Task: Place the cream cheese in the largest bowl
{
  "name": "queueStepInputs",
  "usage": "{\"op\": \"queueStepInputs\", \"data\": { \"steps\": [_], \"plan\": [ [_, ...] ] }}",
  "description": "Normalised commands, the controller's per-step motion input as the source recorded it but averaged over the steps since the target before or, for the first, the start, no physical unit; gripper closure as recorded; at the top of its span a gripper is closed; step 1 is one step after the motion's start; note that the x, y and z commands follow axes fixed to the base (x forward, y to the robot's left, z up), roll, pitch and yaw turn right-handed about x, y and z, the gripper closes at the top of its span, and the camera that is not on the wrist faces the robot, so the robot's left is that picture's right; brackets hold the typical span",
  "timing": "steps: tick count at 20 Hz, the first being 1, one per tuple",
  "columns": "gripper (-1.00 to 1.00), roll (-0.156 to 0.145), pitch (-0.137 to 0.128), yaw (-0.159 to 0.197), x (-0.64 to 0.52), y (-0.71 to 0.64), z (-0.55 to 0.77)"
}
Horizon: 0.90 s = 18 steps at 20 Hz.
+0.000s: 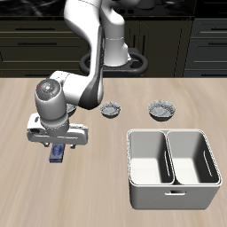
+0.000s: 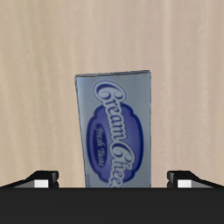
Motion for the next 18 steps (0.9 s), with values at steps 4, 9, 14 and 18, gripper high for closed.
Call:
{"op": "queueStepInputs", "data": {
  "steps": [4, 9, 14, 18],
  "plan": [
    [1.0, 0.038, -0.004, 0.016, -0.14, 0.14, -0.1],
    [1.0, 0.045, -0.004, -0.017, -0.14, 0.14, 0.03],
    [1.0, 0.027, -0.022, -0.005, -0.09, 0.07, 0.13],
    [1.0, 0.017, -0.021, 0.006, -0.06, 0.14, 0.17]
  ]
}}
